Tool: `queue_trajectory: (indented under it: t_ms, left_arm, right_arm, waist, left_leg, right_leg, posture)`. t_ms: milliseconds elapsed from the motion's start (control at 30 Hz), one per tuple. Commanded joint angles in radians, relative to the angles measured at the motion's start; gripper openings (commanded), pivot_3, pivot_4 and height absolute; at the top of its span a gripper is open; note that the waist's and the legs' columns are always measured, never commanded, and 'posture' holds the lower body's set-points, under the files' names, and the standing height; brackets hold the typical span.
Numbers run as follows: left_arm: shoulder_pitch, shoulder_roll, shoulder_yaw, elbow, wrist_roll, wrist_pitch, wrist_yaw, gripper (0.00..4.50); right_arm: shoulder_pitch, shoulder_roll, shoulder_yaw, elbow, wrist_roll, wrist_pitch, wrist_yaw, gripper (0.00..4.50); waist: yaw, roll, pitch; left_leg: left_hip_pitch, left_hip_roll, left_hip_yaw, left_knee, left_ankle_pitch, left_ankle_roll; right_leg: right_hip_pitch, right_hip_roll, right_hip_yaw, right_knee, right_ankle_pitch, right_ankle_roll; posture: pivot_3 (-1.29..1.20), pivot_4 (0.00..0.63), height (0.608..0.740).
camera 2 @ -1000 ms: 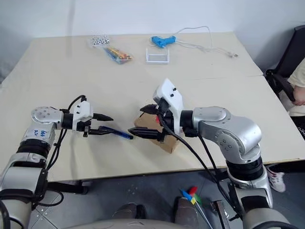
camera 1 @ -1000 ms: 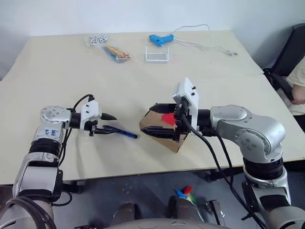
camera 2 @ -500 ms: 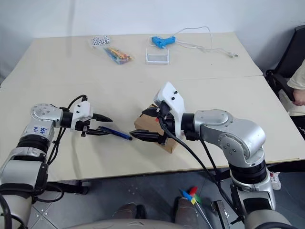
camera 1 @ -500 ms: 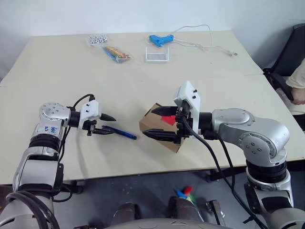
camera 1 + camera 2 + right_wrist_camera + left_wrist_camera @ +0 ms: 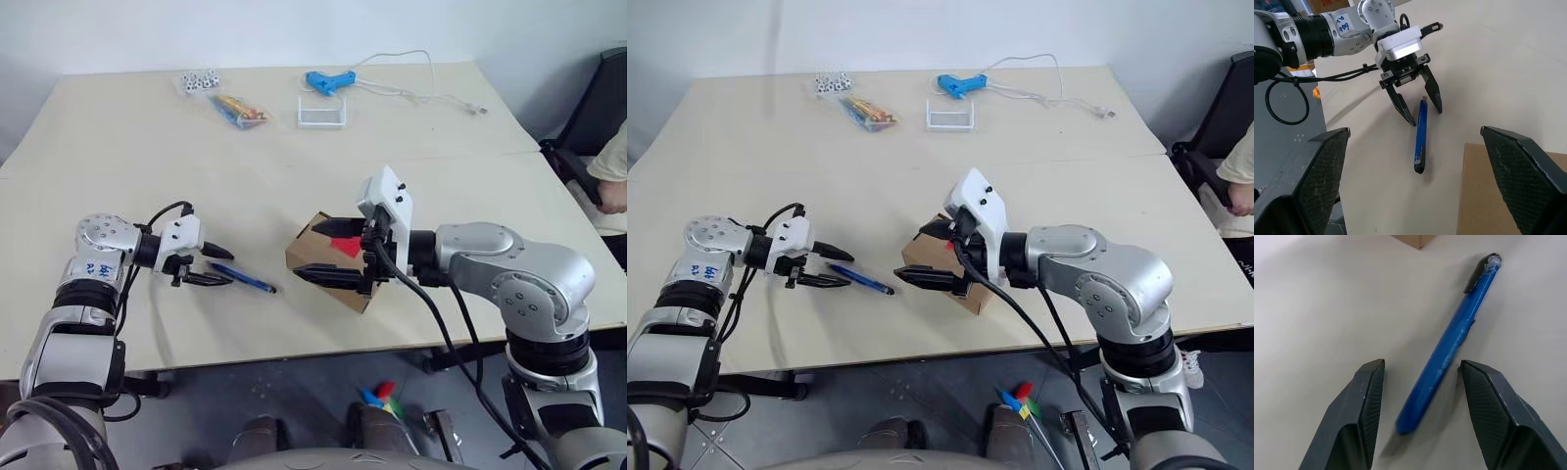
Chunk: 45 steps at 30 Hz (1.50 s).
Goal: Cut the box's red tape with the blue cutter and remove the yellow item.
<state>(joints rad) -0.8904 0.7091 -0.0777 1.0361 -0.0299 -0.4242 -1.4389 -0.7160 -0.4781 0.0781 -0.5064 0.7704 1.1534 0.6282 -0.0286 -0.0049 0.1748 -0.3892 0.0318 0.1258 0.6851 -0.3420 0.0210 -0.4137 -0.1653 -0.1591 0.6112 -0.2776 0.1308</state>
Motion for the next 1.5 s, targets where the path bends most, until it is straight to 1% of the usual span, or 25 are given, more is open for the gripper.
queue_trajectory:
  t_ms: [33, 167, 333, 533, 633, 767, 1067, 1200, 1333, 1433, 1500]
  left_arm:
    - [-0.026, 0.007, 0.021, 0.014, 0.009, -0.04, 0.065, 2.62]
    - [-0.043, -0.006, 0.027, 0.036, 0.01, -0.054, 0.129, 2.62]
    - [-0.049, -0.008, 0.031, 0.034, -0.003, -0.043, 0.12, 2.62]
    - [-0.046, 0.0, 0.041, 0.006, -0.041, -0.004, -0.026, 2.62]
    - [-0.048, -0.005, 0.027, 0.023, -0.016, -0.037, -0.04, 2.62]
    - [-0.07, -0.031, 0.001, 0.072, 0.031, -0.076, -0.008, 2.62]
    - [-0.126, -0.066, -0.016, 0.142, 0.079, -0.113, 0.048, 2.62]
    - [-0.134, -0.063, -0.027, 0.155, 0.097, -0.113, 0.025, 2.62]
    - [-0.125, -0.052, -0.045, 0.17, 0.132, -0.133, 0.031, 2.62]
    - [-0.127, -0.051, -0.058, 0.181, 0.16, -0.134, 0.064, 2.62]
    - [-0.13, -0.048, -0.085, 0.19, 0.199, -0.125, 0.123, 2.24]
  right_arm:
    - [0.009, 0.013, -0.009, -0.039, 0.022, -0.018, -0.013, 4.5]
    - [0.019, 0.022, -0.005, -0.049, 0.026, -0.017, -0.025, 4.5]
    - [0.025, 0.025, -0.007, -0.054, 0.03, -0.016, -0.033, 4.5]
    - [0.033, 0.022, -0.011, -0.061, 0.034, -0.016, -0.041, 4.5]
    - [0.035, 0.024, -0.009, -0.065, 0.036, -0.016, -0.044, 4.5]
    - [0.031, 0.02, -0.011, -0.065, 0.038, -0.017, -0.046, 4.5]
    - [0.04, 0.011, -0.024, -0.079, 0.049, -0.008, -0.067, 4.5]
    - [0.044, 0.009, -0.03, -0.085, 0.054, -0.005, -0.08, 4.5]
    - [0.049, 0.006, -0.031, -0.091, 0.06, -0.005, -0.089, 4.5]
    - [0.05, 0.001, -0.031, -0.092, 0.065, -0.007, -0.09, 4.5]
    - [0.05, 0.0, -0.029, -0.092, 0.066, -0.008, -0.092, 4.5]
  waist:
    - [0.0, 0.0, 0.0]
    - [0.001, 0.0, 0.0]
    - [0.0, 0.0, 0.0]
    - [-0.001, 0.0, 0.0]
    - [0.0, 0.0, 0.0]
    - [0.0, 0.0, 0.0]
    - [0.0, 0.0, 0.0]
    - [0.0, 0.0, 0.0]
    - [0.0, -0.001, 0.0]
    - [0.0, -0.001, 0.0]
    - [0.0, -0.001, 0.0]
  left_leg:
    - [0.0, 0.0, 0.0, 0.0, 0.0, 0.0]
    - [0.0, 0.0, 0.0, 0.0, 0.0, 0.0]
    - [0.0, 0.0, 0.0, 0.0, 0.0, 0.0]
    - [0.0, 0.0, 0.0, 0.0, 0.0, 0.0]
    - [0.0, 0.0, 0.0, 0.0, 0.0, 0.0]
    - [0.0, 0.0, 0.0, 0.0, 0.0, 0.0]
    - [0.0, 0.0, 0.0, 0.0, 0.0, 0.0]
    - [0.0, 0.0, 0.0, 0.0, 0.0, 0.0]
    - [0.0, 0.0, 0.0, 0.0, 0.0, 0.0]
    - [0.0, 0.0, 0.0, 0.0, 0.0, 0.0]
    - [0.001, 0.0, 0.0, 0.0, 0.0, 0.0]
  right_leg:
    - [0.0, 0.0, 0.0, 0.0, 0.0, 0.0]
    - [0.0, 0.0, 0.0, 0.0, 0.0, 0.0]
    - [0.0, 0.0, 0.0, 0.0, 0.0, 0.0]
    - [0.0, 0.0, 0.0, 0.0, 0.0, 0.0]
    - [0.0, 0.0, 0.0, 0.0, 0.0, 0.0]
    - [0.0, 0.0, 0.0, 0.0, 0.0, 0.0]
    - [0.0, 0.0, 0.0, 0.0, 0.0, 0.0]
    - [0.0, 0.0, 0.0, 0.0, 0.0, 0.0]
    - [0.0, 0.0, 0.0, 0.0, 0.0, 0.0]
    - [0.0, 0.0, 0.0, 0.0, 0.0, 0.0]
    - [0.0, 0.0, 0.0, 0.0, 0.0, 0.0]
  posture:
    - [0.0, 0.15, 0.74]
    - [0.0, 0.15, 0.74]
    - [0.0, 0.15, 0.74]
    - [0.0, 0.15, 0.74]
    - [0.0, 0.15, 0.74]
    - [0.0, 0.15, 0.74]
    - [0.0, 0.15, 0.74]
    - [0.0, 0.15, 0.74]
    - [0.0, 0.15, 0.74]
    - [0.0, 0.15, 0.74]
    - [0.0, 0.15, 0.74]
